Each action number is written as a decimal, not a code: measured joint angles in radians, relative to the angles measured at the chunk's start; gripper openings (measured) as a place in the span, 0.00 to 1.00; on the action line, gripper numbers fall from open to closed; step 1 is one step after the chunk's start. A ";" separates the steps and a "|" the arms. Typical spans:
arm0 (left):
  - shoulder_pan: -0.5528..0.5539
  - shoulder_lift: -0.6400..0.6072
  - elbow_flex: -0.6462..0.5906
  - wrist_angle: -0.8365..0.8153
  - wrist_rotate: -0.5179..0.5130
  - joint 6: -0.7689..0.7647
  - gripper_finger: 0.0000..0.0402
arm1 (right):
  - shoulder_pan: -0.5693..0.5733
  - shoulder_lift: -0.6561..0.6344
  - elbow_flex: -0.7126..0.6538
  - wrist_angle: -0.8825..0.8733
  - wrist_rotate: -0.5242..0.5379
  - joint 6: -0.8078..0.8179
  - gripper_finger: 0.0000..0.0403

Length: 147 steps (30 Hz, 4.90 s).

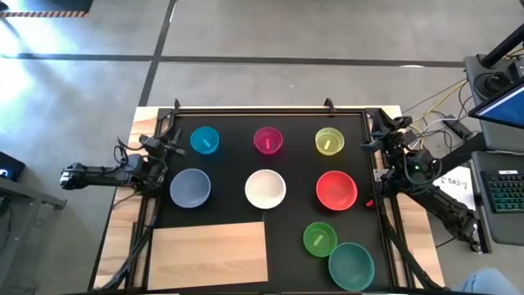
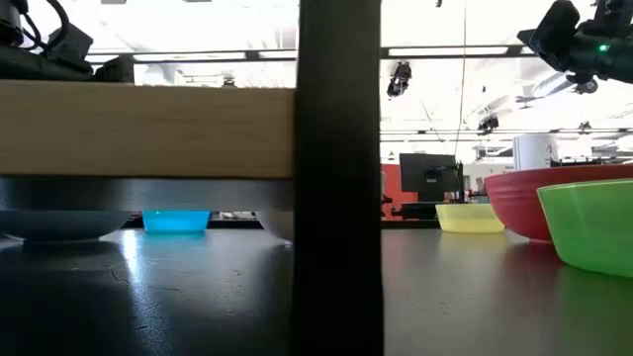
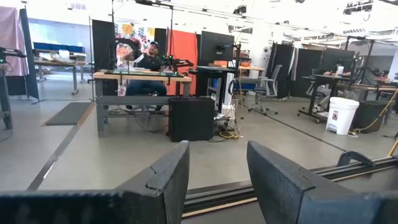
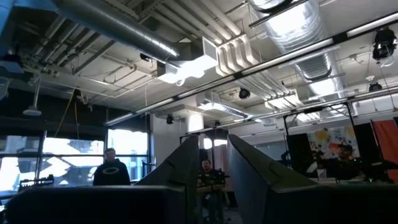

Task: Place and stack bowls onto a shelf

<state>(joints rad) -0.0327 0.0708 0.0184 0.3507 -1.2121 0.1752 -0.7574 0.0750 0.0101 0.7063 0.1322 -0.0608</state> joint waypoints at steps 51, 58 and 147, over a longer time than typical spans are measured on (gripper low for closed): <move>0.000 0.000 0.000 0.000 0.000 0.000 0.36 | 0.000 0.000 0.000 0.000 0.000 -0.002 0.18; 0.000 0.000 0.000 0.000 0.000 0.000 0.36 | 0.000 0.000 0.000 0.000 0.000 -0.001 0.18; 0.019 0.313 0.462 -0.998 0.226 -0.623 0.36 | 0.000 0.000 0.000 0.000 0.000 -0.002 0.18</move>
<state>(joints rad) -0.0137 0.3834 0.4800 -0.6471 -0.9860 -0.4477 -0.7574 0.0750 0.0100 0.7063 0.1322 -0.0624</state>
